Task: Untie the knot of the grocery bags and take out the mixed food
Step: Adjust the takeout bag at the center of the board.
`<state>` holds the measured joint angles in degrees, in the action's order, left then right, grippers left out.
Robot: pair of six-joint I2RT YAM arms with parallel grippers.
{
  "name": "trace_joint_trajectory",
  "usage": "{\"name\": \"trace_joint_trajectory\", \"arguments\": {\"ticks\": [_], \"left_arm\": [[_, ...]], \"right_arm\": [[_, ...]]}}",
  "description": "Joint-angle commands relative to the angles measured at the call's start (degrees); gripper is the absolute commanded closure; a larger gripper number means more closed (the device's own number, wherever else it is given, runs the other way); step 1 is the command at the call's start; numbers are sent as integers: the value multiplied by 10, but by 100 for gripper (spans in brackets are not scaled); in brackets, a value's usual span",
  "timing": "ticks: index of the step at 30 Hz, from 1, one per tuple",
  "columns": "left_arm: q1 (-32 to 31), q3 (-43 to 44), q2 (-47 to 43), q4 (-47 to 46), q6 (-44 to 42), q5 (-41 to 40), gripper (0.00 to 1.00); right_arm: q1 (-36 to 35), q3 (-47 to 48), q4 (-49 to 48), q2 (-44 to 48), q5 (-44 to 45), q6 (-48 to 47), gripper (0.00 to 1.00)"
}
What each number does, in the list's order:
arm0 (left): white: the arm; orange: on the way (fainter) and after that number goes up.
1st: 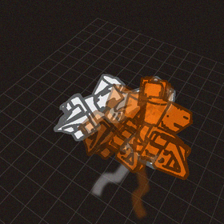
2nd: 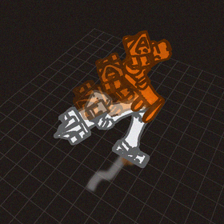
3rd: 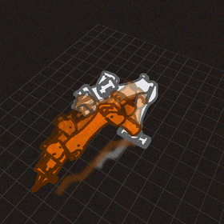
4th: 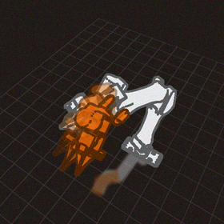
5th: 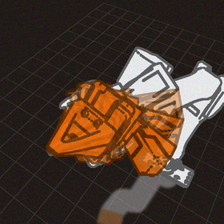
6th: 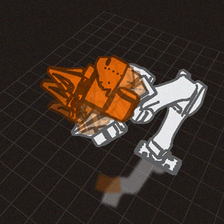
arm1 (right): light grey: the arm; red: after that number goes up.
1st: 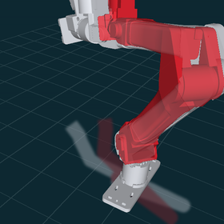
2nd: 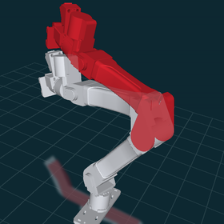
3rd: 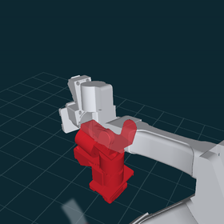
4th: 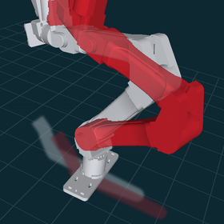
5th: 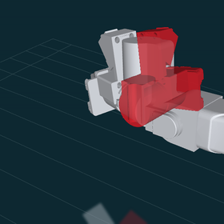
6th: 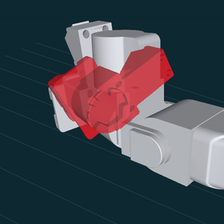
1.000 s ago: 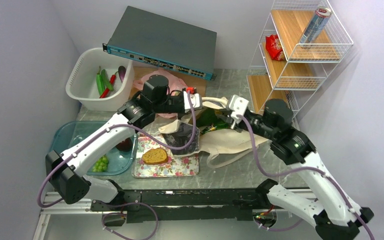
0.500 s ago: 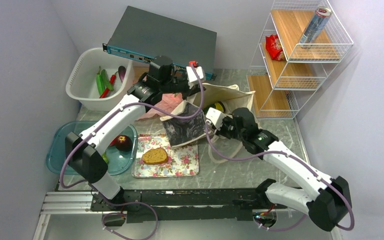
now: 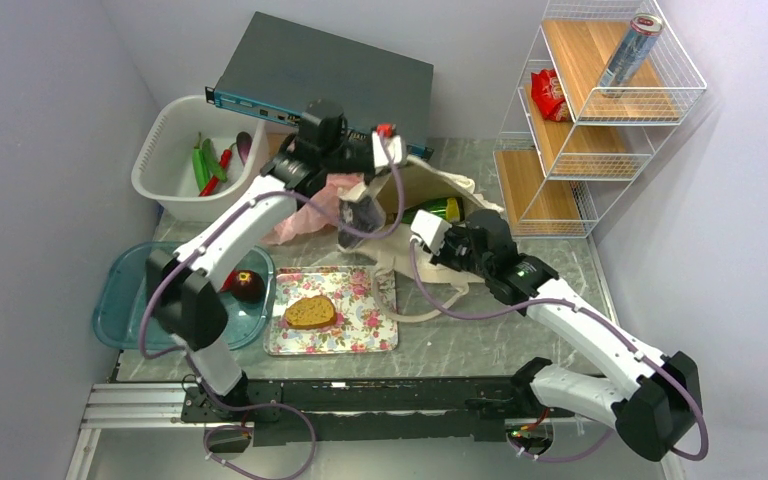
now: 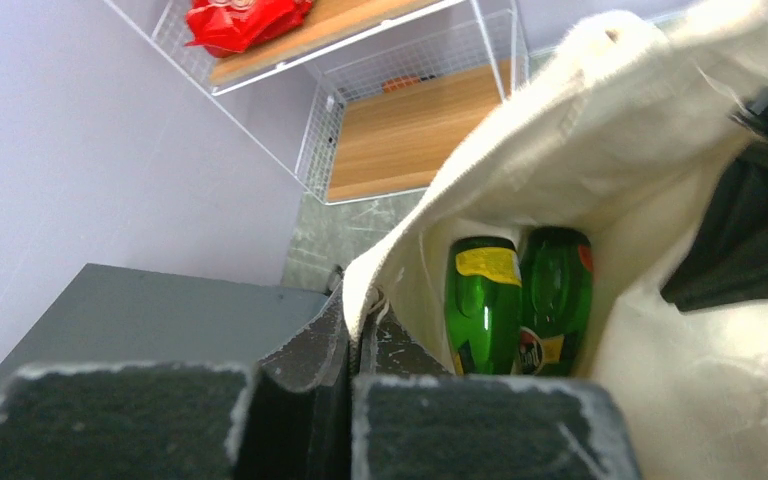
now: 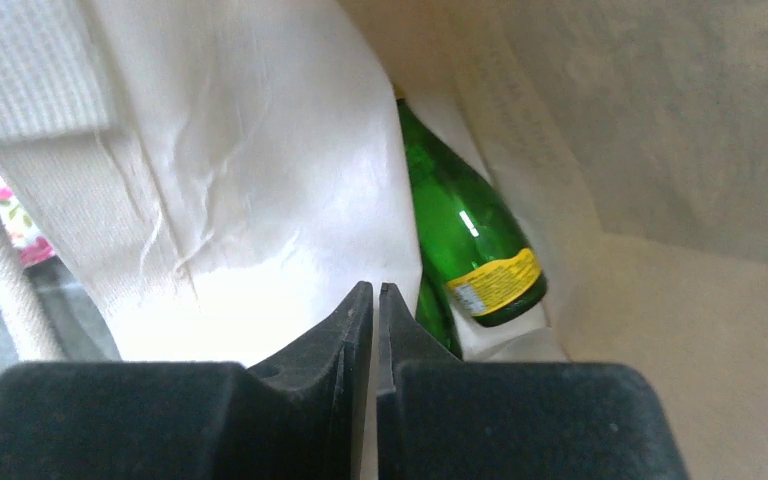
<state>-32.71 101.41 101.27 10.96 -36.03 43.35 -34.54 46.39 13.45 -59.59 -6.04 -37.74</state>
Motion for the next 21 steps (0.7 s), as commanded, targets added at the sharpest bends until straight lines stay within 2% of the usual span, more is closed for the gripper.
{"name": "trace_joint_trajectory", "arguments": {"ticks": [1,4,8,10,12,14,15,17,21], "left_arm": [[-7,-134,-160,-55,-132,95,100],[-11,-212,-213,8,-170,109,100],[-23,-245,-252,52,-171,120,100],[-32,-259,-266,46,-156,115,100],[-41,-273,-276,6,-117,100,100],[-43,-273,-274,-49,-45,88,100],[-44,-267,-269,-60,-14,90,100],[-48,-245,-256,-42,-9,94,100],[-51,-254,-259,-50,-15,90,100]], "right_arm": [[0,-21,90,-25,-46,-25,90],[0,-20,163,-26,-99,-32,91],[-9,2,277,-27,-190,-55,94],[-19,7,276,-17,-185,-37,95],[-27,5,219,17,-154,-4,96],[-40,-12,112,67,-98,27,95],[-51,-28,58,89,-70,34,95],[-75,-46,-42,108,-16,30,95],[-91,-45,-82,57,39,5,97]]}}
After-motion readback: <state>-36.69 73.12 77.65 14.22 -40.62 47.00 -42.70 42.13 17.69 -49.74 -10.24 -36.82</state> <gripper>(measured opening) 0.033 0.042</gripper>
